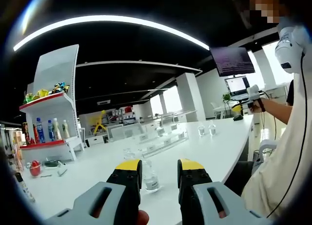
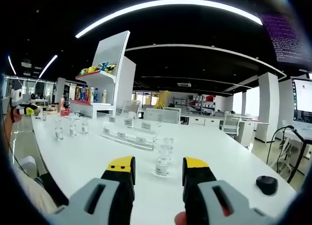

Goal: Identify the label on the chemical reagent bottle, grasp the chemical reagent bottle, and place it in the designated position on the reagent rack

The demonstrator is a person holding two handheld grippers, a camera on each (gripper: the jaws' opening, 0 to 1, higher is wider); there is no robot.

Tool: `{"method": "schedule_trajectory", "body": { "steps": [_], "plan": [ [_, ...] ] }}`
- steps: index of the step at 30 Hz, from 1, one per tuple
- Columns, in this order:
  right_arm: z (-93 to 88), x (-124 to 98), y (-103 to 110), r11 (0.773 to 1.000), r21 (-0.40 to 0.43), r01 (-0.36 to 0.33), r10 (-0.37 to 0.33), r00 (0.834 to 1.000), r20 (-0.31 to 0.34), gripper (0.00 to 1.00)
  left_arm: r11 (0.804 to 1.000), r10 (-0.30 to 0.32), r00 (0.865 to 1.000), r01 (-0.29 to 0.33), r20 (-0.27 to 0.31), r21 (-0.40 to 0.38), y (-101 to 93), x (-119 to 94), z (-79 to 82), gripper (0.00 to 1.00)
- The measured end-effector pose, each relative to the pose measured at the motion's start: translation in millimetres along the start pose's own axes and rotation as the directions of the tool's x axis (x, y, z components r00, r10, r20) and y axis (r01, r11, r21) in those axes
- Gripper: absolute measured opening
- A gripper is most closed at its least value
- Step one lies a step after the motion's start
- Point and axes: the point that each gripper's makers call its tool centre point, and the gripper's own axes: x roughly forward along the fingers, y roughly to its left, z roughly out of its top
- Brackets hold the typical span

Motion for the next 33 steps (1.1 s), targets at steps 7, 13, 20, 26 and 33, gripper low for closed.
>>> {"method": "schedule_trajectory", "body": {
  "steps": [7,13,20,26,33],
  "plan": [
    [-0.5,8.7,-2.9,1.0,0.002,-0.001,0.001,1.0,-0.004,0.38,1.0,0.0,1.0,0.0,-0.002,0.001,1.0,-0.8,-1.3,0.29],
    [4.4,16.8,-2.3,1.0,-0.007,-0.007,0.007,1.0,-0.002,0.38,1.0,0.0,1.0,0.0,0.001,0.0,1.9,-1.5,-1.2,0.29],
    [8.6,27.8,-4.9,1.0,0.008,-0.006,0.006,1.0,0.01,0.38,1.0,-0.006,1.0,0.006,-0.002,-0.001,0.2,-2.2,-2.1,0.29],
    [11.0,35.7,-2.2,1.0,0.001,-0.017,0.017,1.0,0.01,0.39,1.0,-0.004,1.0,0.004,0.0,-0.002,0.4,-2.1,-1.6,0.29],
    [9.6,45.3,-1.8,1.0,0.004,-0.021,0.021,1.0,0.003,0.39,1.0,-0.002,1.0,0.002,0.002,-0.002,0.6,-1.9,-0.4,0.29]
  ]
}}
